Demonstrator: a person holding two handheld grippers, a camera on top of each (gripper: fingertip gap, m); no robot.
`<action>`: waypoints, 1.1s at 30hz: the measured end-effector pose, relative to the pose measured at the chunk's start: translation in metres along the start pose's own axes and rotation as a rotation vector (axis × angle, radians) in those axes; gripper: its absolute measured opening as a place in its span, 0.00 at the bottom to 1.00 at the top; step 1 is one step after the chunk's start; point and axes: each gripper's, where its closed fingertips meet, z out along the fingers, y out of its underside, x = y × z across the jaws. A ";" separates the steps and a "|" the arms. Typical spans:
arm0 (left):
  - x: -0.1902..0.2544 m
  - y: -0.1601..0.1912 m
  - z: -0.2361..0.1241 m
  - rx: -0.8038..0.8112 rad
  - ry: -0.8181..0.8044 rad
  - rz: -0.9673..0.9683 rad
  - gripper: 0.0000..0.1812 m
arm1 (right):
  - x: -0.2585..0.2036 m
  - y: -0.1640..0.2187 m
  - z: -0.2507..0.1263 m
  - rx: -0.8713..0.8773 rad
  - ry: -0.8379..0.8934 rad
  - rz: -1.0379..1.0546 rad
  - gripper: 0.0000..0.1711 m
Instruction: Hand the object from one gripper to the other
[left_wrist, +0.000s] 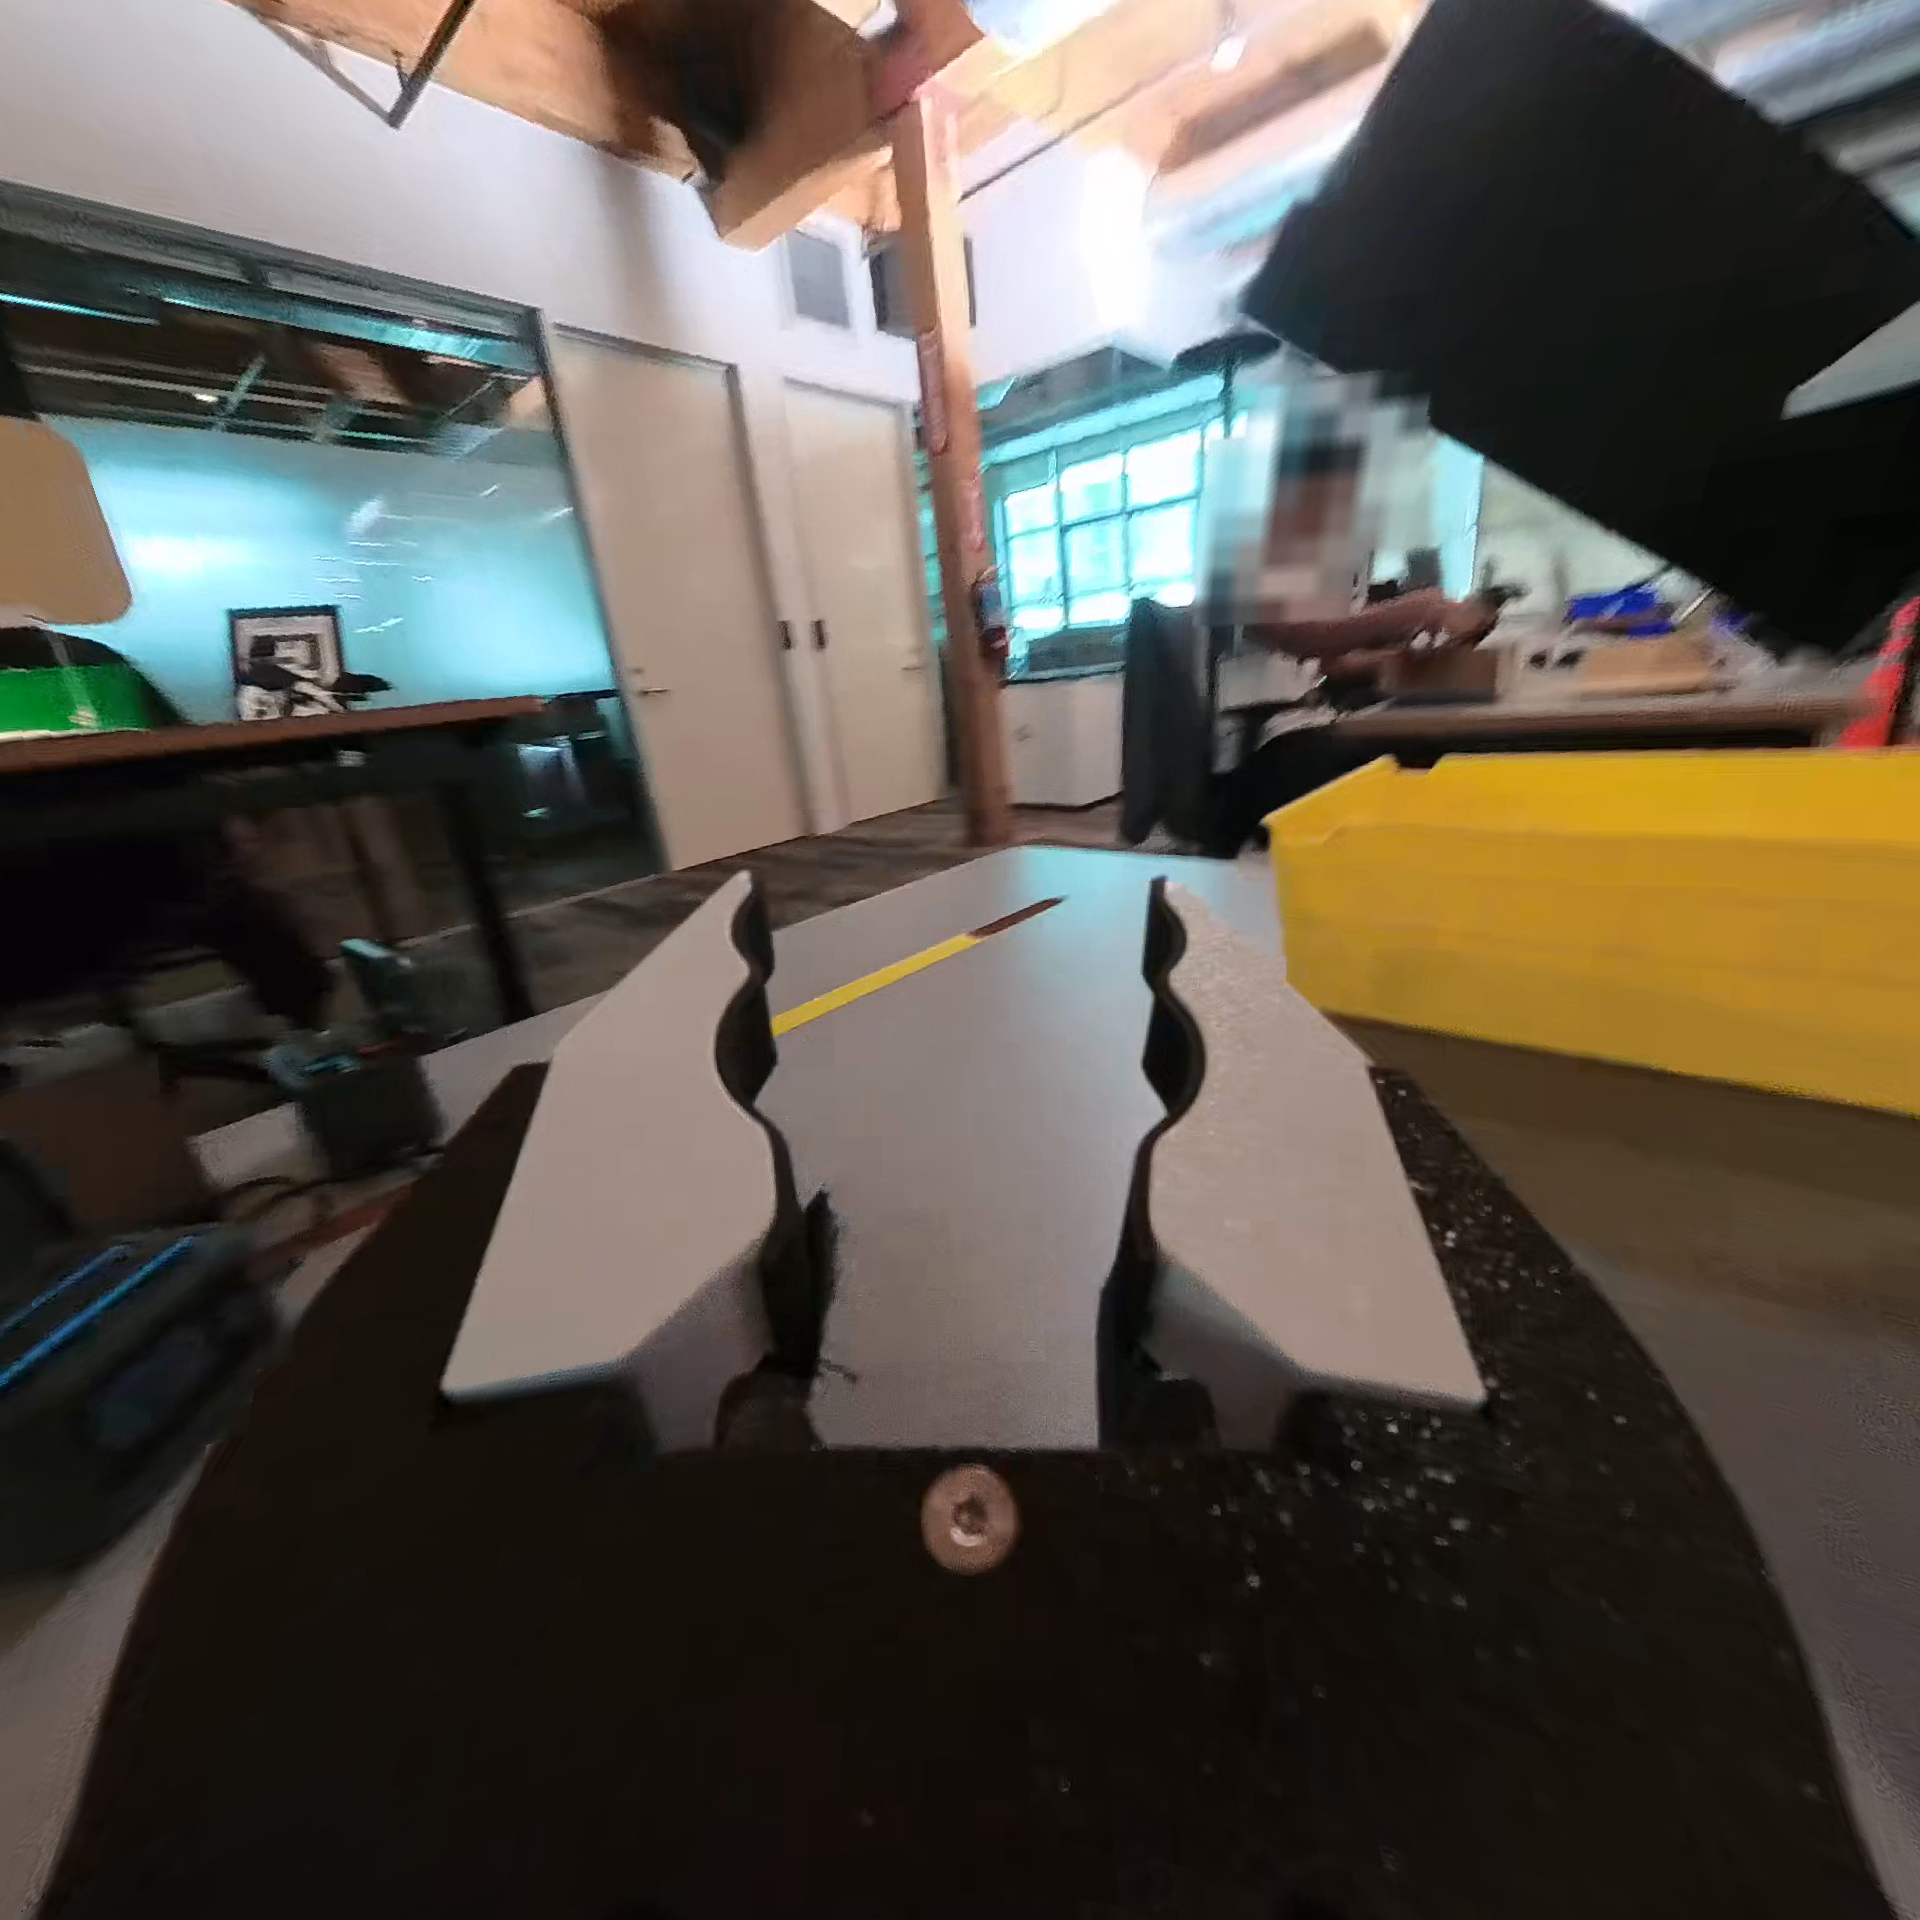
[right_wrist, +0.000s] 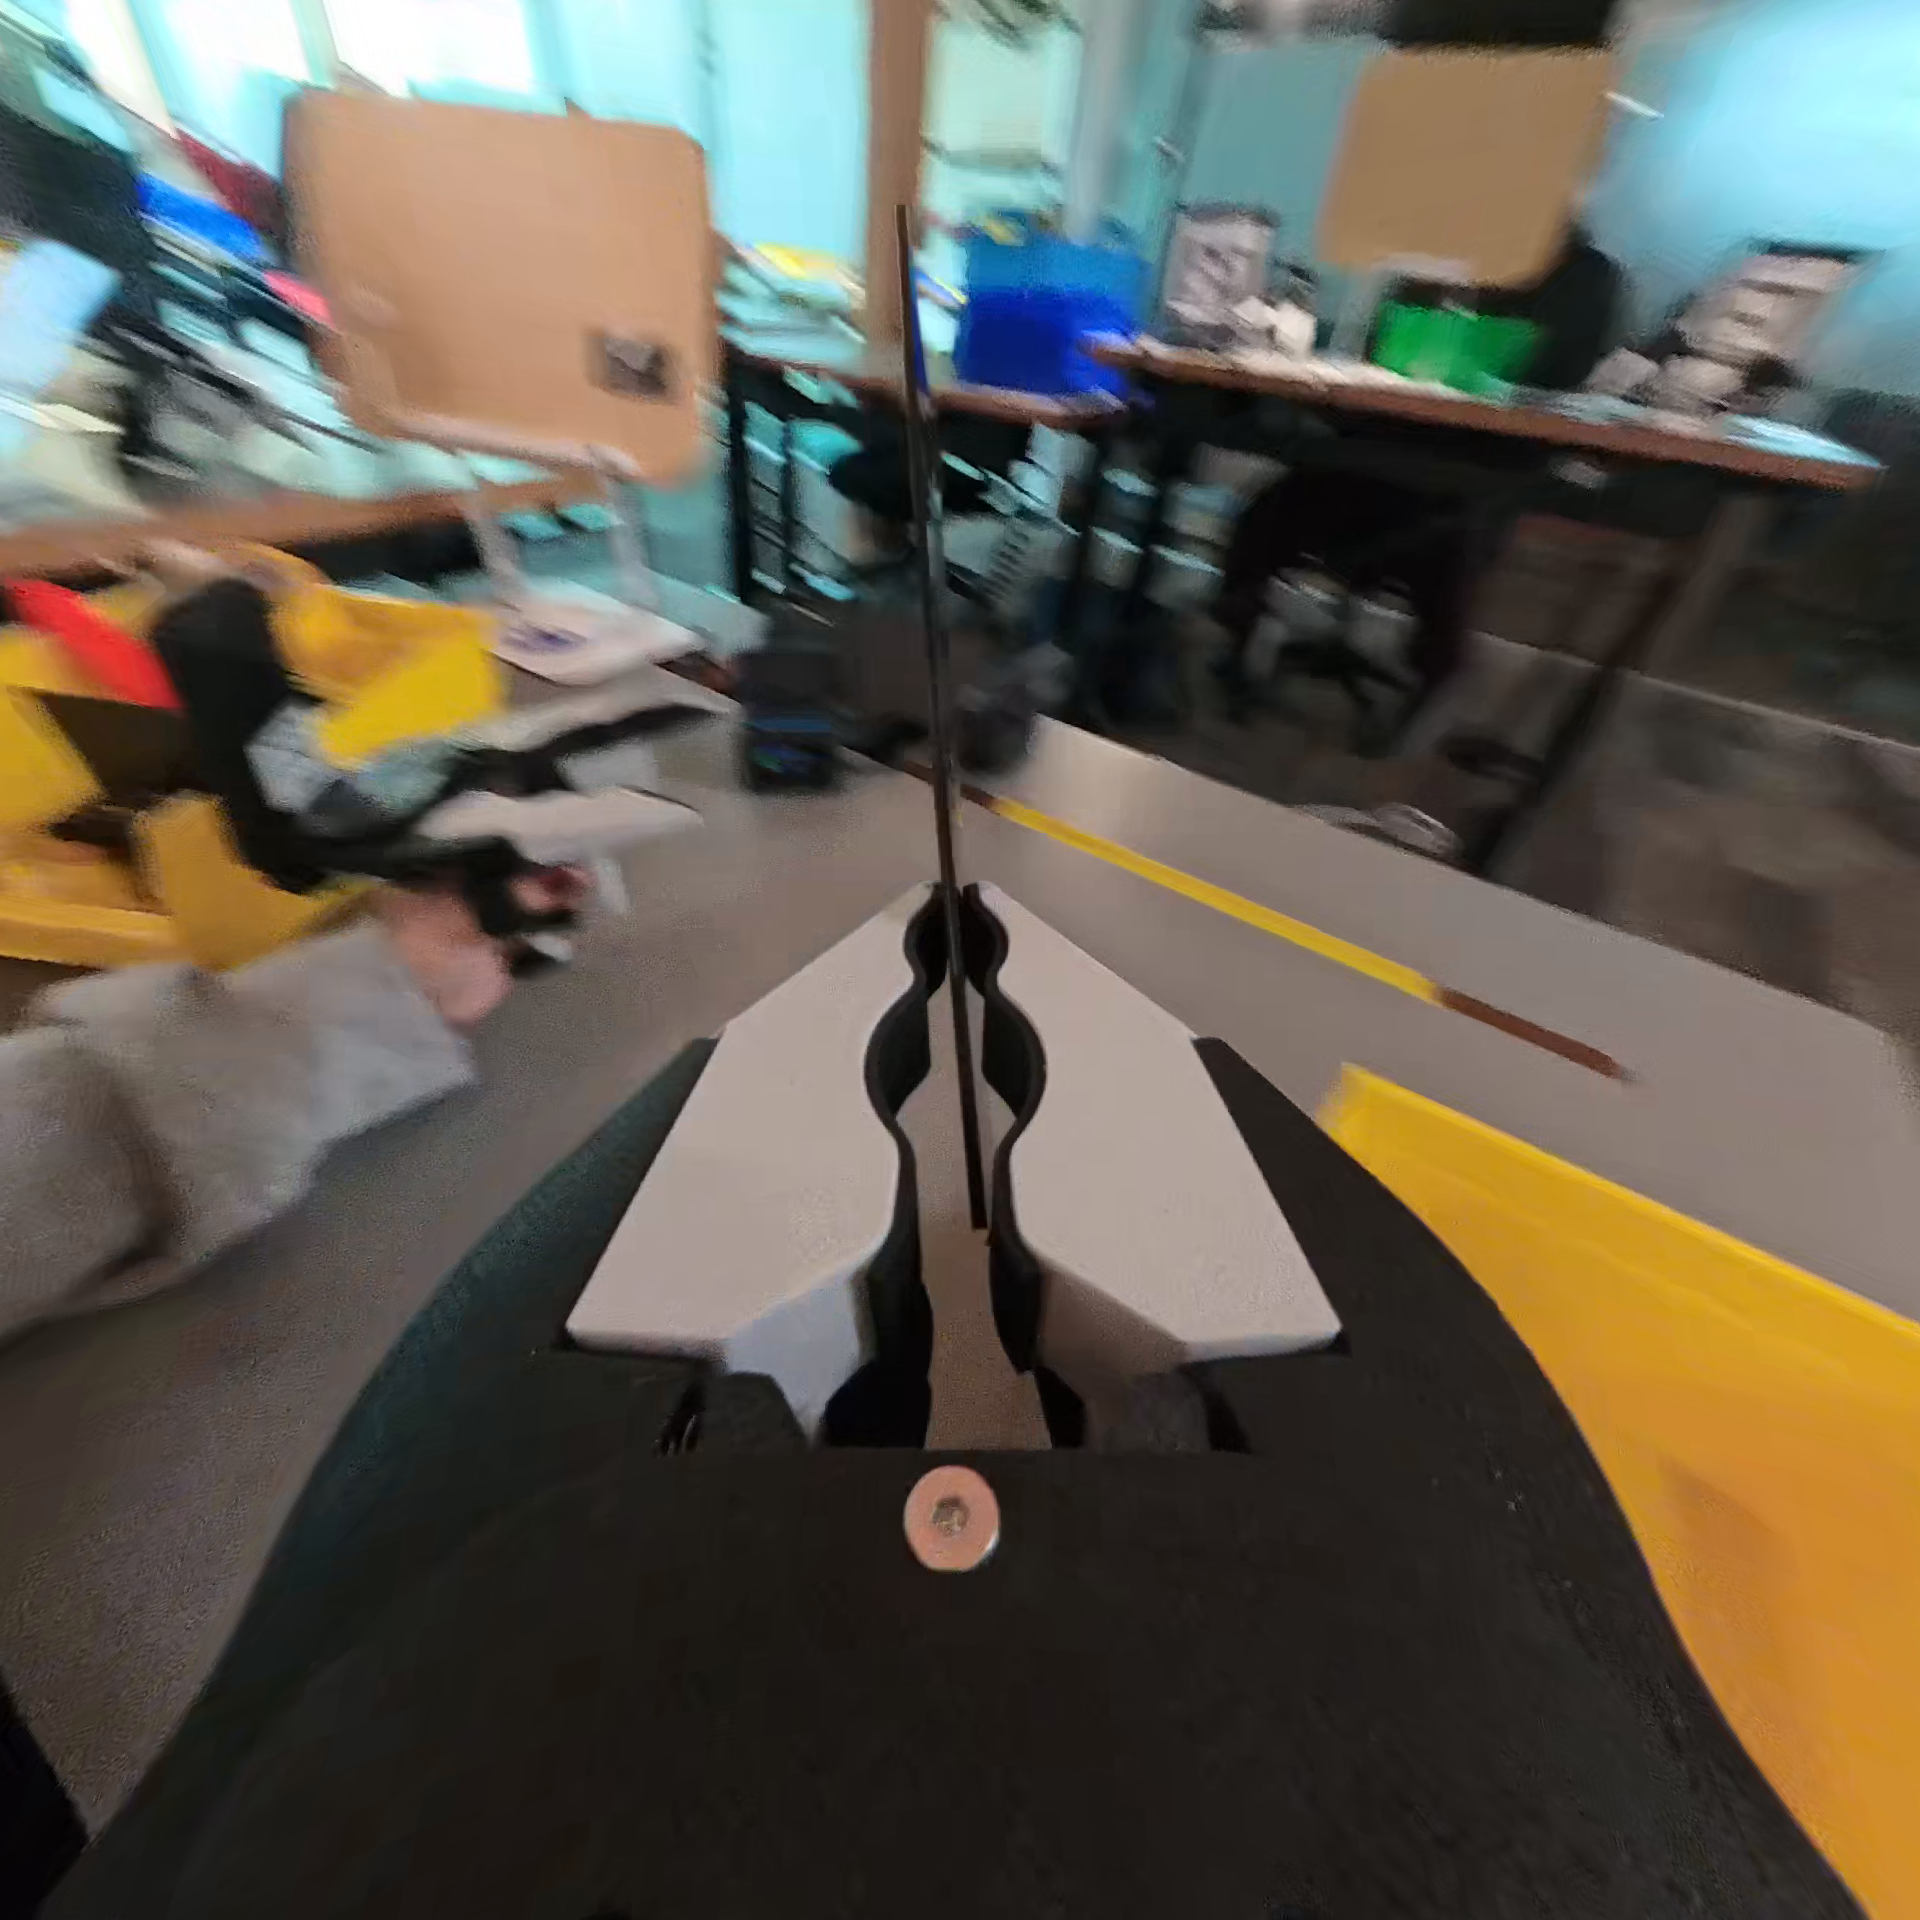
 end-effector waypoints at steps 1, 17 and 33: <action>-0.001 0.004 0.000 -0.022 -0.018 0.028 0.39 | 0.026 0.010 -0.015 -0.071 0.115 -0.002 0.00; -0.017 0.017 -0.004 -0.056 -0.063 -0.060 0.33 | 0.175 0.181 -0.081 -0.557 0.435 0.573 0.00; -0.018 0.024 0.001 -0.090 -0.110 -0.006 0.36 | 0.109 0.041 -0.048 -0.090 0.584 -0.033 0.27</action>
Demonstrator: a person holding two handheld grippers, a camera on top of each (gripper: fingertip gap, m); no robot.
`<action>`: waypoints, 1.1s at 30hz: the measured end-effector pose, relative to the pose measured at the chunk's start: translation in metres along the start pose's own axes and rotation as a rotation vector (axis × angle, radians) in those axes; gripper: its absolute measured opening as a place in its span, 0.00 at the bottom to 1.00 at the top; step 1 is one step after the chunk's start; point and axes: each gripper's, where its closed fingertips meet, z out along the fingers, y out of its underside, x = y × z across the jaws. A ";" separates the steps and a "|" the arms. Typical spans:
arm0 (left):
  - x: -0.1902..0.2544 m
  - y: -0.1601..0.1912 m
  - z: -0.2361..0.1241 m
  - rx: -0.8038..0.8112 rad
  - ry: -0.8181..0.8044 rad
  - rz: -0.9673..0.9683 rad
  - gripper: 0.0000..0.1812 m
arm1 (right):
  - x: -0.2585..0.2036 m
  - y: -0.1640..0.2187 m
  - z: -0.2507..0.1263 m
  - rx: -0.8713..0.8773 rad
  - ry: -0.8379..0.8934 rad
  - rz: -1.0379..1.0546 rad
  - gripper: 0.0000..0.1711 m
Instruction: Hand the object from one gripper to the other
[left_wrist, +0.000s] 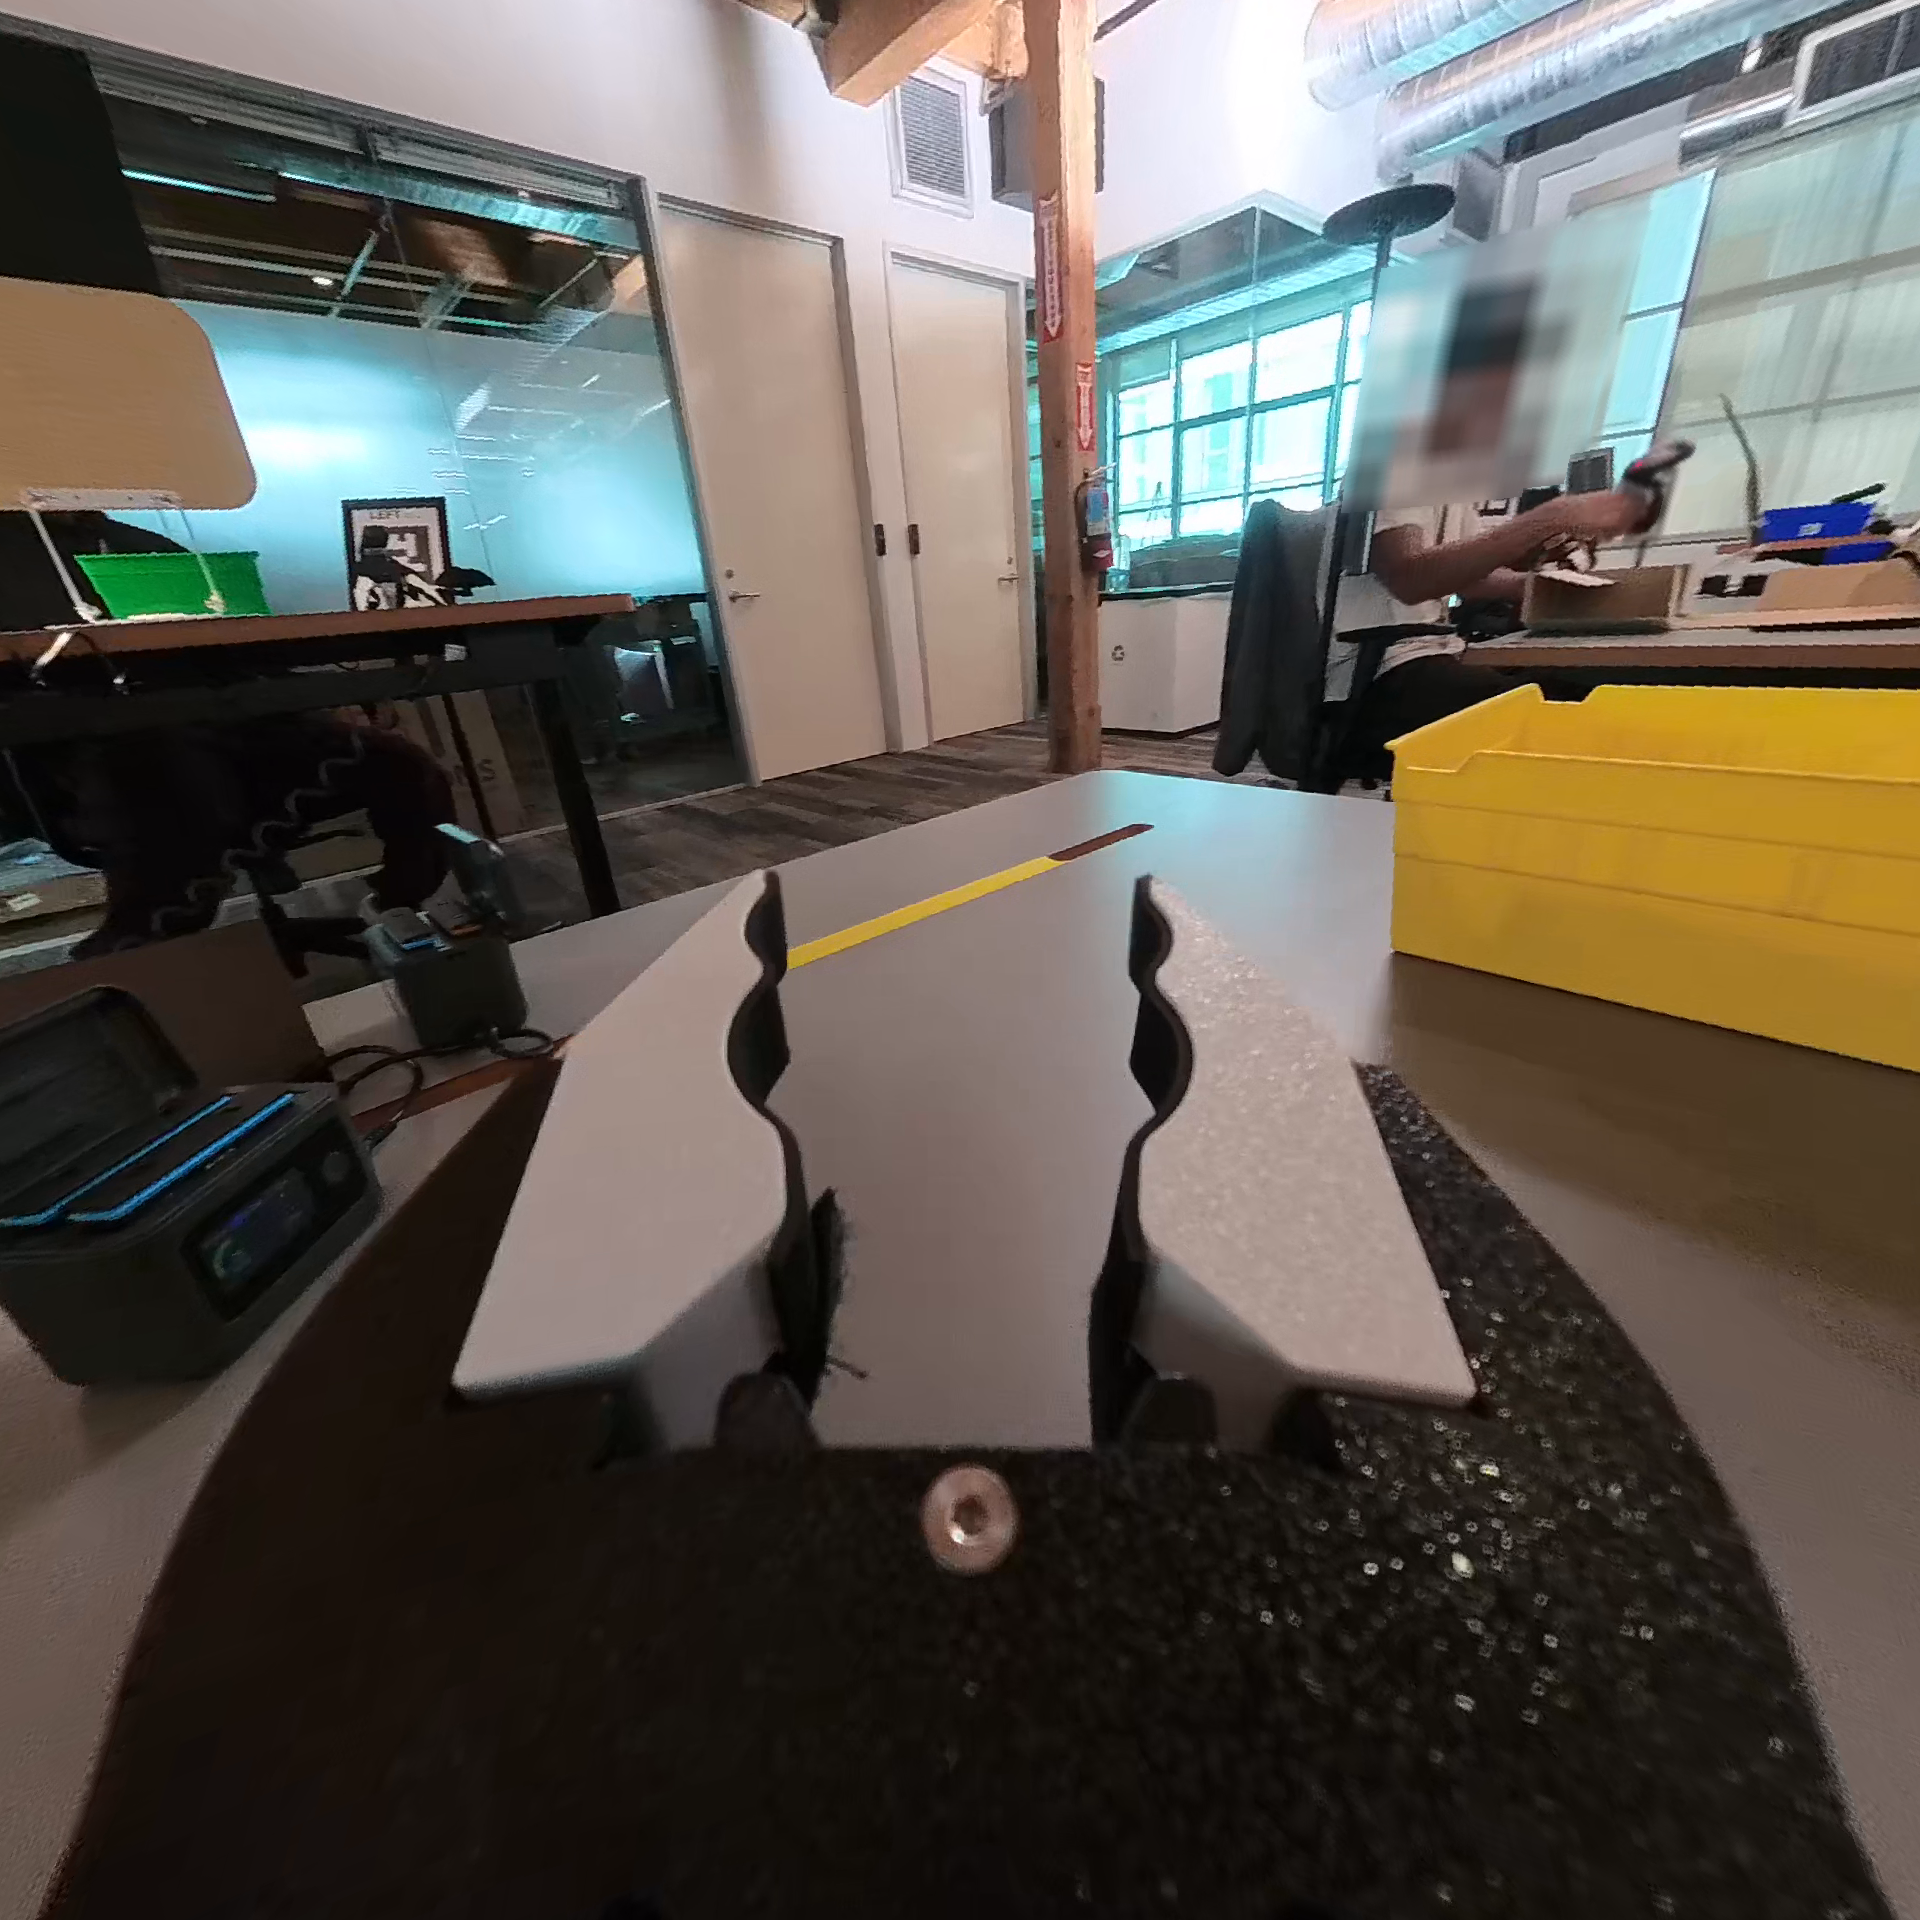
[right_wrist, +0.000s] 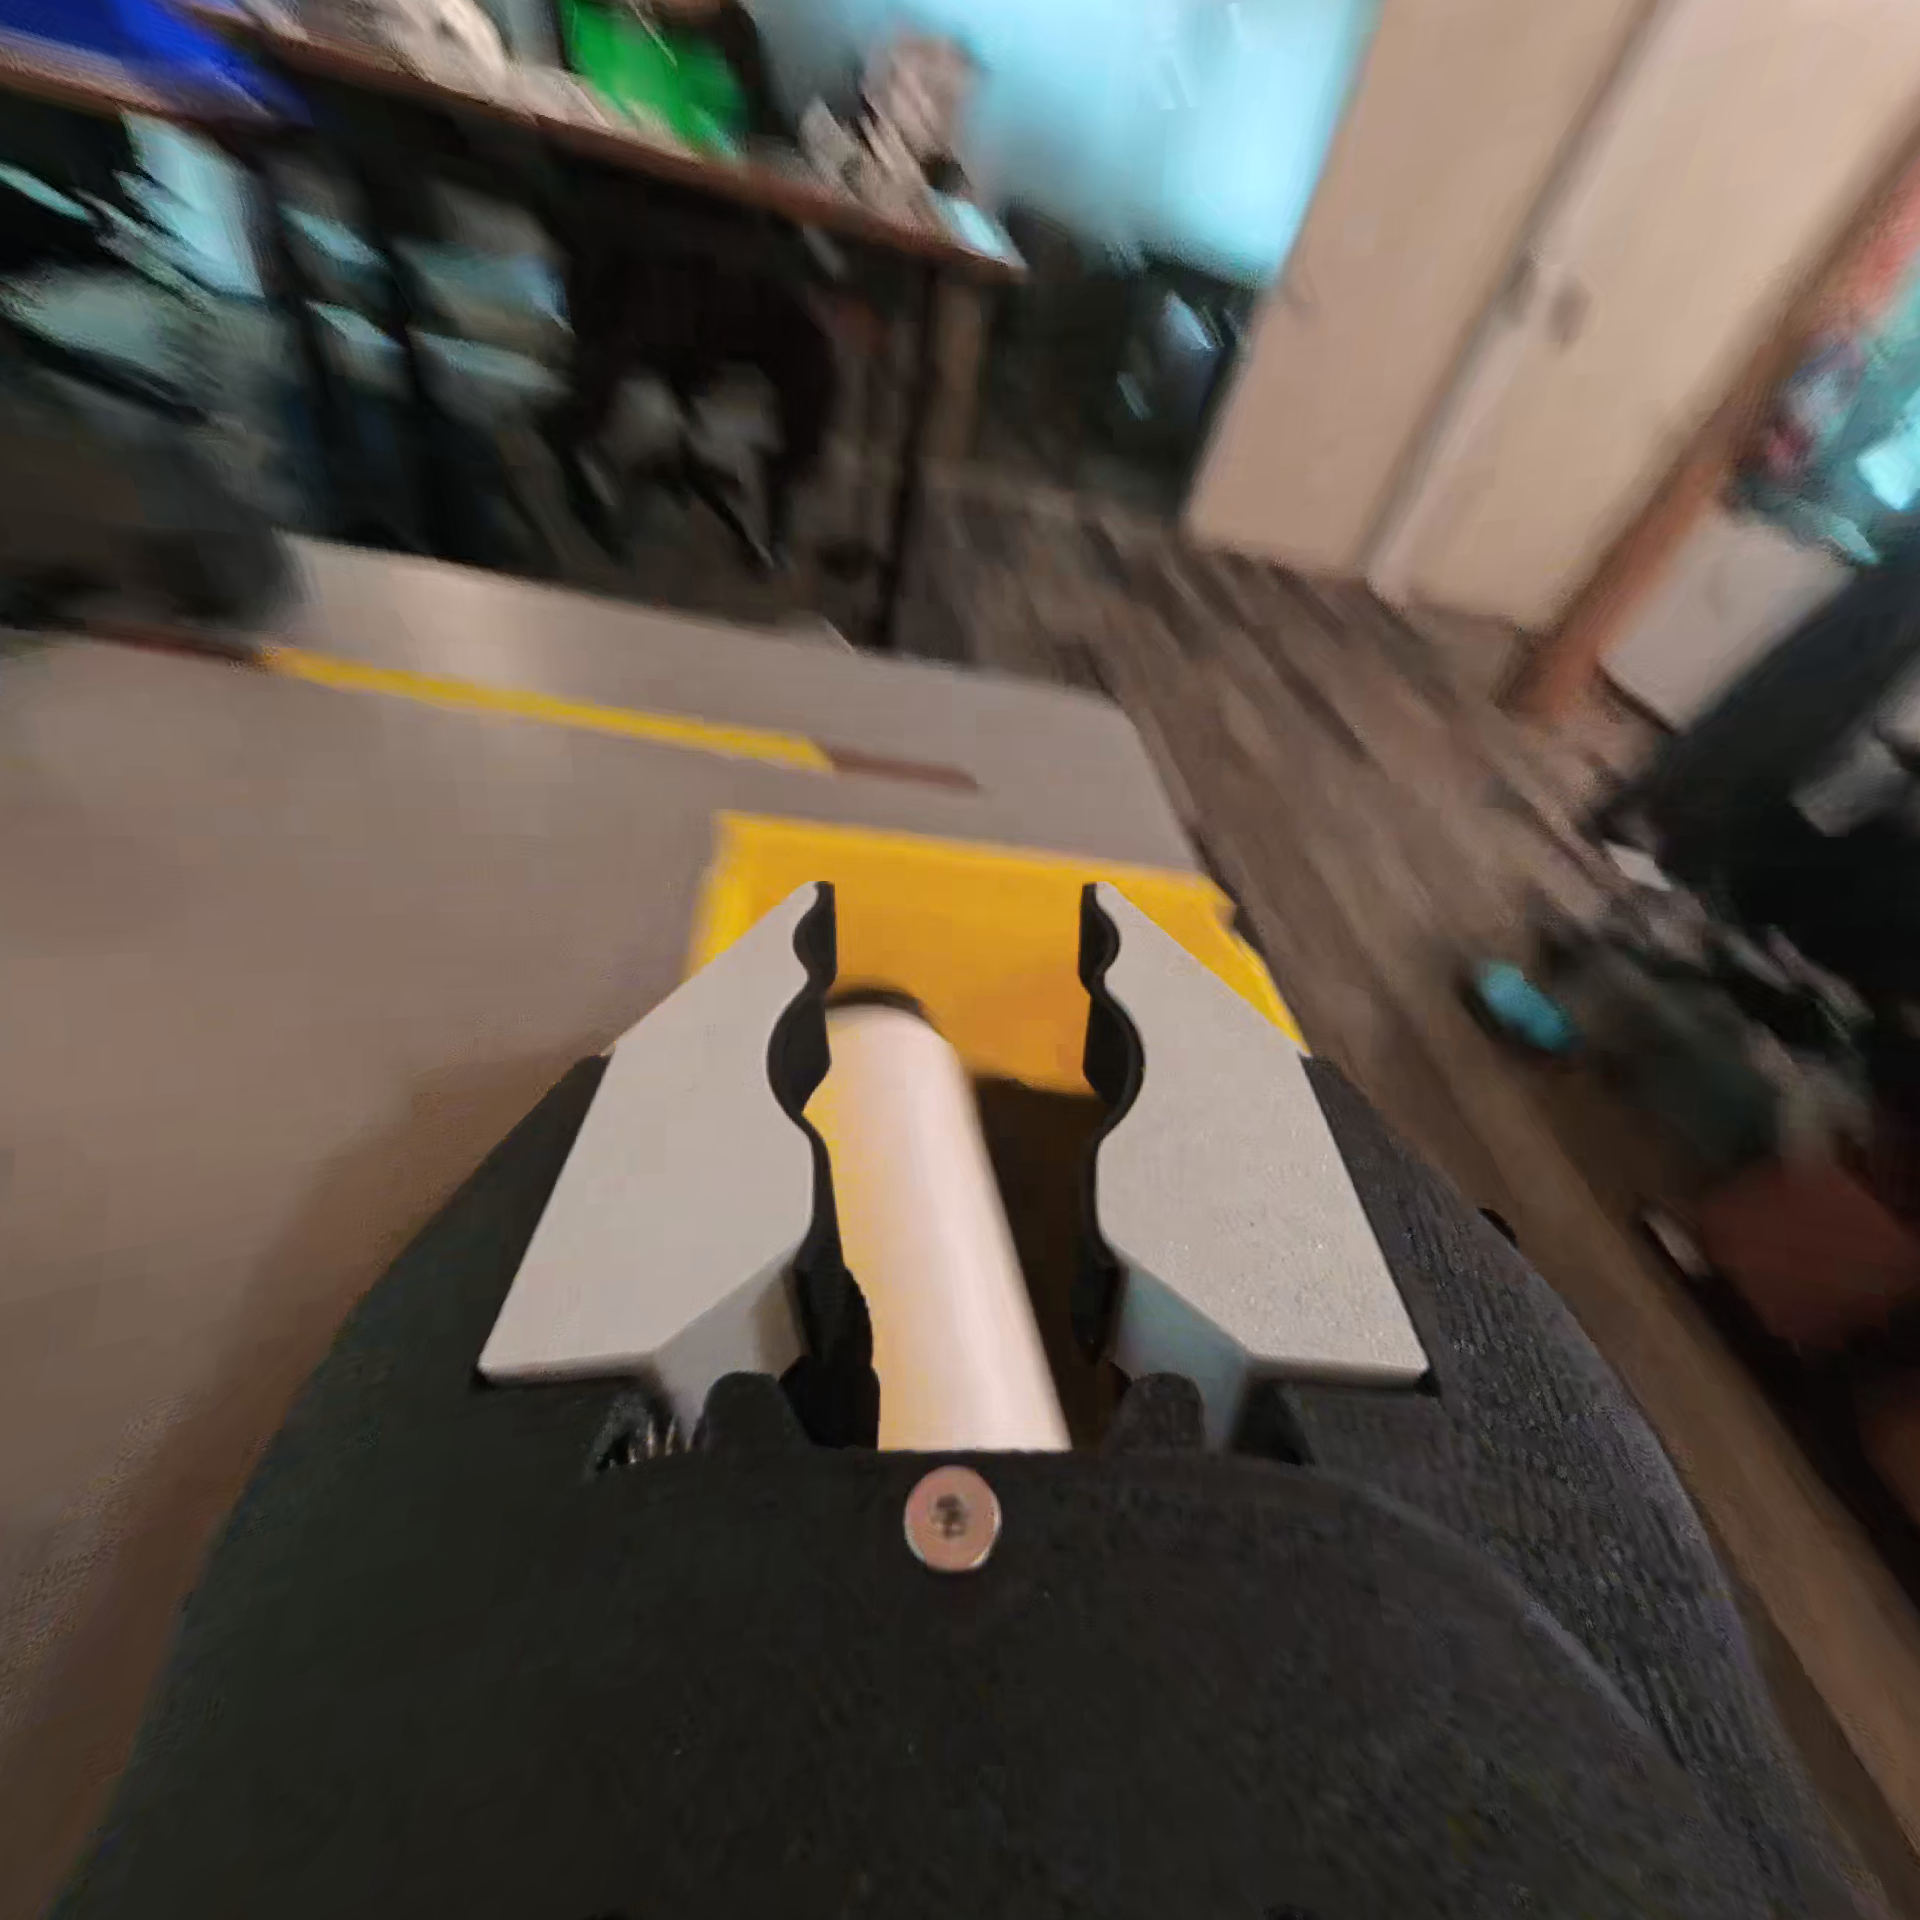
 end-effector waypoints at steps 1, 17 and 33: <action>-0.001 0.000 0.000 -0.003 -0.012 0.006 0.36 | -0.035 -0.019 0.001 0.089 -0.093 -0.002 0.26; -0.018 0.002 -0.001 -0.011 -0.112 0.011 0.39 | -0.283 -0.012 0.076 0.592 -0.493 -0.049 0.27; -0.106 -0.080 -0.125 -0.287 -0.403 -0.189 0.38 | -0.290 -0.007 0.083 0.554 -0.557 0.000 0.24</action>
